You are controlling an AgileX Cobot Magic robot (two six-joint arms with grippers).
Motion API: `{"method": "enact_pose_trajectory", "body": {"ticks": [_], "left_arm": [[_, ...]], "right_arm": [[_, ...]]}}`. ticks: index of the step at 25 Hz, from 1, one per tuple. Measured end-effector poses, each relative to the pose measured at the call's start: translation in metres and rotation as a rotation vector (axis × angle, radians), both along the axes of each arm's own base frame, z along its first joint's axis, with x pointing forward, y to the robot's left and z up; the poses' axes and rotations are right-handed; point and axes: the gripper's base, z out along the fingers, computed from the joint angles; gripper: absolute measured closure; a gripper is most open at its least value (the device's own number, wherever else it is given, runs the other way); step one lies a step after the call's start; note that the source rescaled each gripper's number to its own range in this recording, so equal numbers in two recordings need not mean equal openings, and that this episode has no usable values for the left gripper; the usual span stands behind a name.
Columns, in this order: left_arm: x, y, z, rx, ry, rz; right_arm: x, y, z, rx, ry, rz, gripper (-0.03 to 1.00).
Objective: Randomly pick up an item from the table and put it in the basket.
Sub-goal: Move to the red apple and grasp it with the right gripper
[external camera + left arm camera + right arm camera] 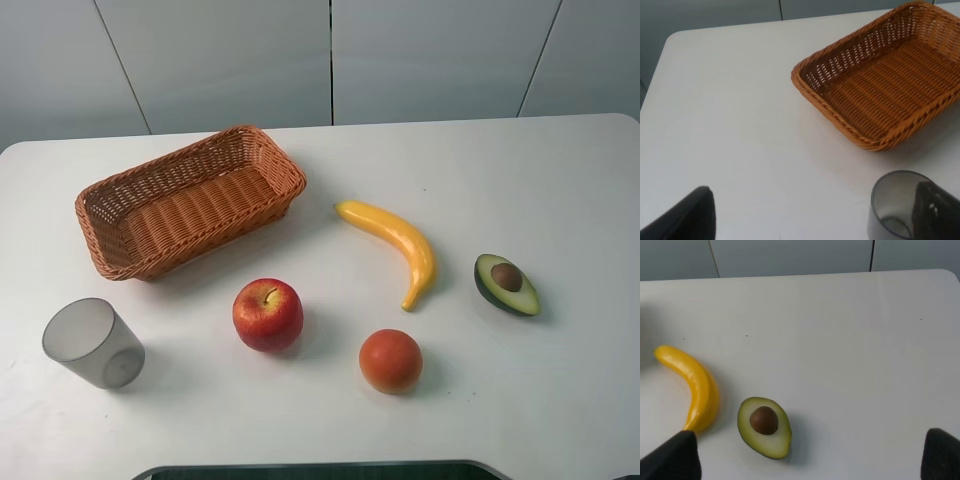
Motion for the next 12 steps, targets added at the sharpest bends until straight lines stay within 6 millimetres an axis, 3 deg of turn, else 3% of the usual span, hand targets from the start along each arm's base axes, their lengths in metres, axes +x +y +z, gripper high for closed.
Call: {"method": "enact_pose_trajectory", "body": {"ticks": [6, 12], "left_arm": [[0.0, 0.0, 0.0, 0.0, 0.0, 0.0], [0.0, 0.0, 0.0, 0.0, 0.0, 0.0]], "right_arm": [[0.003, 0.0, 0.0, 0.0, 0.02, 0.0, 0.24], [0.036, 0.0, 0.011, 0.003, 0.176, 0.001, 0.24]]}}
